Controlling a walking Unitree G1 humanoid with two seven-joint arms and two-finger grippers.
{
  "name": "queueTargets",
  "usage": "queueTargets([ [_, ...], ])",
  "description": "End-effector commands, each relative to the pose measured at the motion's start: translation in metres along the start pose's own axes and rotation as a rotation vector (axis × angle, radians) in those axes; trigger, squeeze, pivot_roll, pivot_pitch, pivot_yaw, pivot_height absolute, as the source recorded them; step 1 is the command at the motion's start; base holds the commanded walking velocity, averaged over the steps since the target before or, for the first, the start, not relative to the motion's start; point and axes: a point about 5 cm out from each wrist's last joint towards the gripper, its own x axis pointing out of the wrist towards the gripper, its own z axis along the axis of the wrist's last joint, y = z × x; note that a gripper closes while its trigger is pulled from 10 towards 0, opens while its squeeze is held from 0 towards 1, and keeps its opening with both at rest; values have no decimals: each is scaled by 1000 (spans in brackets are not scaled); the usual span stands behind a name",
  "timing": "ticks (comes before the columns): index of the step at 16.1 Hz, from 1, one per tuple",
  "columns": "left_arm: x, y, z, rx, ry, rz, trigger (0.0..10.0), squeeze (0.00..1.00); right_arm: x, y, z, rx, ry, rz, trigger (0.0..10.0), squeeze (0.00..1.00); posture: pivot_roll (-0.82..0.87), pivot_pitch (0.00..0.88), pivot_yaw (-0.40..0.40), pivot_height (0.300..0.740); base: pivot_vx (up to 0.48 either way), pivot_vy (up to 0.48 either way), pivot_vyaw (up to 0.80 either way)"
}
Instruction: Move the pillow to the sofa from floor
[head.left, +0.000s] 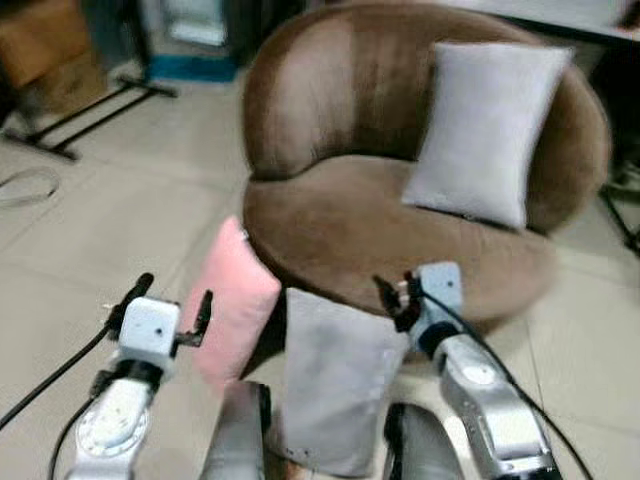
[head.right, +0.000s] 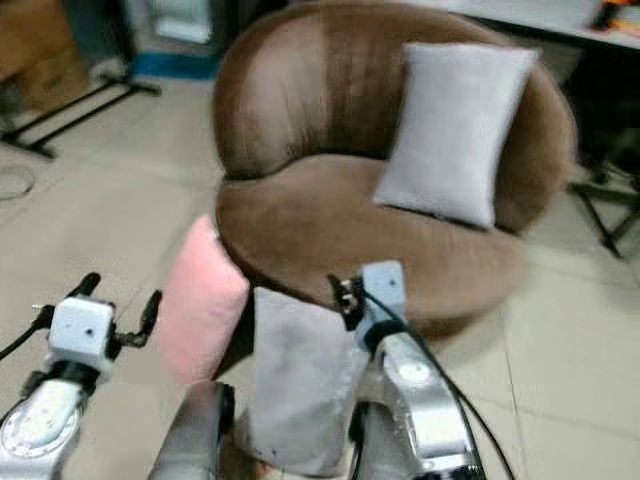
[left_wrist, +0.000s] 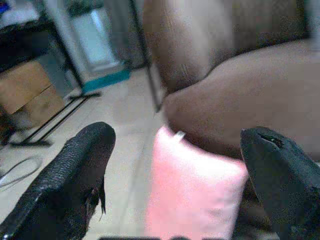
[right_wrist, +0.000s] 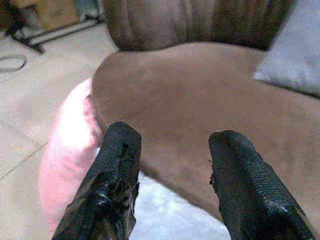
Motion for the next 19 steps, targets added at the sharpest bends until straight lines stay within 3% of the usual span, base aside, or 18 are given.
queueTargets([
  [1,-2,-8,0,1,-1,-29,10000,67,-6,-14,-12,-2,55,-45,10000,0,3,0,-62,468,0,0,0],
  [9,-3,-8,0,42,-1,-79,10000,71,2,-14,-20,35,57,18,10000,0,18,0,-58,403,0,0,0],
  [12,-3,-3,1,55,-3,-81,10000,71,12,-4,-19,34,51,75,10000,0,33,0,-58,368,0,0,0],
  [14,-2,0,2,69,-11,-105,10000,75,27,1,-17,28,53,70,10000,0,52,5,-57,353,0,0,0],
  [15,0,0,4,66,-24,-149,10000,75,34,-4,-14,125,34,17,10000,1000,60,7,-61,353,0,0,0],
  [17,3,-4,7,33,-45,-259,10000,71,45,-15,-6,266,-11,-59,10000,1000,72,14,-61,353,0,0,0],
  [19,5,-6,9,32,-51,-335,10000,63,55,-19,-1,274,-20,-97,10000,1000,78,21,-57,353,0,0,0],
])
